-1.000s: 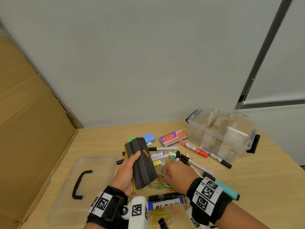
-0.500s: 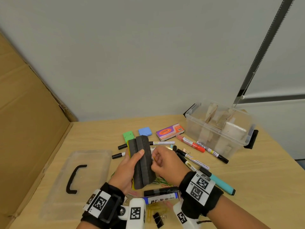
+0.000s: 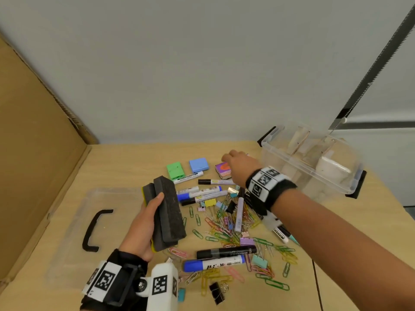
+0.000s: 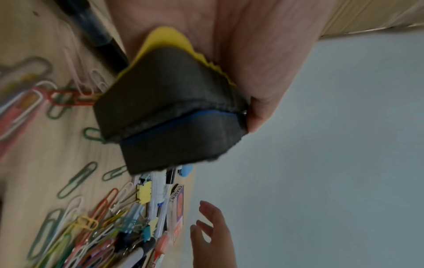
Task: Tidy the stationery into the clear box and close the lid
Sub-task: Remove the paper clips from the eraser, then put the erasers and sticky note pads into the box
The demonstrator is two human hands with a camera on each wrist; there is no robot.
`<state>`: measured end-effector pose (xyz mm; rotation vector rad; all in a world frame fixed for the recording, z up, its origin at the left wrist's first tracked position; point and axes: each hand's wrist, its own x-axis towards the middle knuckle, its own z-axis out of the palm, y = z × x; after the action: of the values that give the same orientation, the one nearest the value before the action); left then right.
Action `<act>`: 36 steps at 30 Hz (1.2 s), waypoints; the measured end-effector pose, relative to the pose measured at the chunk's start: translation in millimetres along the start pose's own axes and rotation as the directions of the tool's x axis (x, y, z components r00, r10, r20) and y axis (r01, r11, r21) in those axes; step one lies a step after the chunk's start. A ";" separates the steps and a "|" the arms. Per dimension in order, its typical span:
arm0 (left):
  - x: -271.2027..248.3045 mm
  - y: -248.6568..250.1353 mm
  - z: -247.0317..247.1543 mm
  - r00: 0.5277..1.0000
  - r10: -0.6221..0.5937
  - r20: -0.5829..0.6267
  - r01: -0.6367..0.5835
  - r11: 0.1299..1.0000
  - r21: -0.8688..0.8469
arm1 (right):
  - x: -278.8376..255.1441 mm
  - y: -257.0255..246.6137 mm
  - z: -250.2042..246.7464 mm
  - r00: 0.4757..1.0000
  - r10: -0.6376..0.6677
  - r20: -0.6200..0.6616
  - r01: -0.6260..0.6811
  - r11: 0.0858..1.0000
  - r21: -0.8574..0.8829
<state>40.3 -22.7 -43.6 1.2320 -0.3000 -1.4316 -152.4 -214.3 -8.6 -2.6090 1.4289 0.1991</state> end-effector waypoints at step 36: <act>-11.2 -9.8 57.2 0.998 0.039 -0.038 -0.033 0.988 0.152 | -32.8 128.4 -103.1 0.848 0.466 -0.252 -0.324 0.833 0.449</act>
<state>-13.1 -36.1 -21.9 1.3708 -0.4069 -1.3705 -274.3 -276.4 88.8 -2.0579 1.8971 -0.4917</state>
